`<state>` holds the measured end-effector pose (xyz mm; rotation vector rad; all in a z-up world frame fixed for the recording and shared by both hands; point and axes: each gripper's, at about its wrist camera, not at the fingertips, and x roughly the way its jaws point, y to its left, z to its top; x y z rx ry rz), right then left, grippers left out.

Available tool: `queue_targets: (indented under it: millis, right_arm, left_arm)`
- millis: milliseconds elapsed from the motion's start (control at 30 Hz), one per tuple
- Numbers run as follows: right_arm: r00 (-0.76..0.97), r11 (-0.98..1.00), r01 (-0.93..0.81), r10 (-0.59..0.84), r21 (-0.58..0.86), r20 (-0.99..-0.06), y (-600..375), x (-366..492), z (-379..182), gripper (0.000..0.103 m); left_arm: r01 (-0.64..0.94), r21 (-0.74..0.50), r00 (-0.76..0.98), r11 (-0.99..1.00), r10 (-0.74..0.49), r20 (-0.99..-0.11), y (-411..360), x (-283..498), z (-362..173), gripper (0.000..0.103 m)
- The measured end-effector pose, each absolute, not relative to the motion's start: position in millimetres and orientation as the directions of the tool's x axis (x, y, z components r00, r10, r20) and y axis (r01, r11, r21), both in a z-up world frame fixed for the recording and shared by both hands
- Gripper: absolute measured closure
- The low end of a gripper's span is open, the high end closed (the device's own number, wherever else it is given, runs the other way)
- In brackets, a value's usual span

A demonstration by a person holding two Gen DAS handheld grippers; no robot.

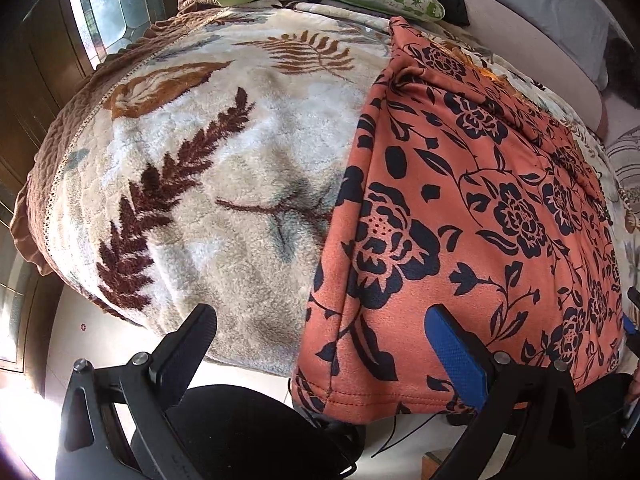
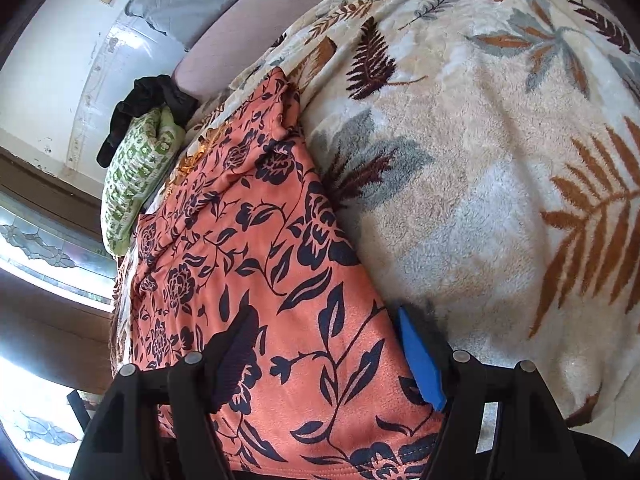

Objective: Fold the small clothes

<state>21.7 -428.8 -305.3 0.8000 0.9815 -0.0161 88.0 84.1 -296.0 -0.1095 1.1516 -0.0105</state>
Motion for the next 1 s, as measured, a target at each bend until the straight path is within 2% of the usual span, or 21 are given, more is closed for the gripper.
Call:
queue_targets:
  millis: [33, 100, 133, 167, 200, 233, 267, 400, 467, 567, 600, 667, 700, 733, 767, 800, 833, 933, 1000]
  right_arm:
    - [0.58, 0.717, 0.342, 0.347, 0.607, -0.737, -428, 22, -305, 0.028]
    - [0.58, 0.708, 0.307, 0.391, 0.637, -0.715, -425, 22, -305, 0.03]
    - [0.578, 0.702, 0.287, 0.416, 0.652, -0.702, -423, 23, -305, 0.03]
    - [0.574, 0.701, 0.269, 0.435, 0.661, -0.694, -419, 23, -304, 0.035]
    - [0.567, 0.708, 0.256, 0.441, 0.658, -0.696, -416, 23, -304, 0.046]
    - [0.559, 0.722, 0.245, 0.44, 0.647, -0.703, -412, 24, -303, 0.053]
    - [0.551, 0.735, 0.234, 0.439, 0.636, -0.71, -408, 25, -302, 0.064]
    - [0.526, 0.773, 0.229, 0.413, 0.592, -0.744, -400, 28, -304, 0.064]
    - [0.516, 0.761, 0.245, 0.422, 0.6, -0.746, -402, 29, -308, 0.061]
    - [0.526, 0.722, 0.229, 0.472, 0.652, -0.708, -404, 29, -309, 0.044]
    - [0.525, 0.721, 0.223, 0.479, 0.657, -0.704, -403, 28, -309, 0.042]
    - [0.522, 0.739, 0.21, 0.469, 0.64, -0.713, -399, 28, -308, 0.042]
    - [0.521, 0.75, 0.201, 0.463, 0.631, -0.717, -397, 28, -307, 0.043]
    - [0.518, 0.763, 0.188, 0.458, 0.618, -0.723, -395, 28, -305, 0.044]
    - [0.515, 0.781, 0.174, 0.448, 0.6, -0.731, -391, 28, -303, 0.05]
    - [0.509, 0.799, 0.158, 0.437, 0.58, -0.741, -387, 29, -302, 0.074]
    - [0.498, 0.816, 0.141, 0.432, 0.561, -0.752, -383, 29, -302, 0.082]
    - [0.497, 0.863, 0.113, 0.381, 0.493, -0.78, -372, 29, -299, 0.09]
    - [0.518, 0.86, 0.093, 0.39, 0.503, -0.762, -372, 28, -295, 0.091]
  left_arm:
    - [-0.039, -0.108, 0.399, 0.993, -0.083, -0.913, 82, 88, -298, 0.001]
    - [-0.027, -0.145, 0.373, 0.989, -0.124, -0.92, 81, 89, -303, 0.014]
    - [-0.026, -0.164, 0.362, 0.986, -0.144, -0.921, 81, 90, -306, 0.032]
    - [-0.027, -0.165, 0.361, 0.986, -0.144, -0.921, 82, 89, -307, 0.041]
    - [-0.021, -0.159, 0.375, 0.987, -0.139, -0.917, 83, 88, -306, 0.044]
    - [-0.01, -0.16, 0.385, 0.987, -0.144, -0.912, 84, 86, -304, 0.052]
    - [-0.001, -0.162, 0.391, 0.987, -0.148, -0.908, 86, 85, -303, 0.062]
    - [0.007, -0.198, 0.395, 0.98, -0.184, -0.9, 95, 84, -302, 0.065]
    - [0.017, -0.207, 0.393, 0.978, -0.197, -0.898, 96, 83, -304, 0.058]
    - [0.056, -0.202, 0.393, 0.978, -0.207, -0.896, 94, 83, -304, 0.055]
    - [0.073, -0.201, 0.394, 0.977, -0.213, -0.894, 90, 83, -304, 0.056]
    - [0.101, -0.192, 0.394, 0.976, -0.216, -0.893, 79, 82, -305, 0.078]
    - [0.109, -0.174, 0.395, 0.979, -0.204, -0.896, 78, 82, -305, 0.082]
    - [0.114, -0.162, 0.398, 0.98, -0.195, -0.897, 78, 82, -305, 0.088]
    - [0.117, -0.166, 0.4, 0.979, -0.199, -0.895, 79, 82, -305, 0.092]
    - [0.116, -0.177, 0.4, 0.977, -0.209, -0.892, 80, 82, -305, 0.092]
    - [0.113, -0.183, 0.4, 0.977, -0.213, -0.891, 81, 83, -305, 0.092]
    - [0.121, -0.176, 0.399, 0.977, -0.21, -0.893, 80, 83, -306, 0.09]
    - [0.133, -0.199, 0.39, 0.971, -0.236, -0.89, 78, 84, -306, 0.074]
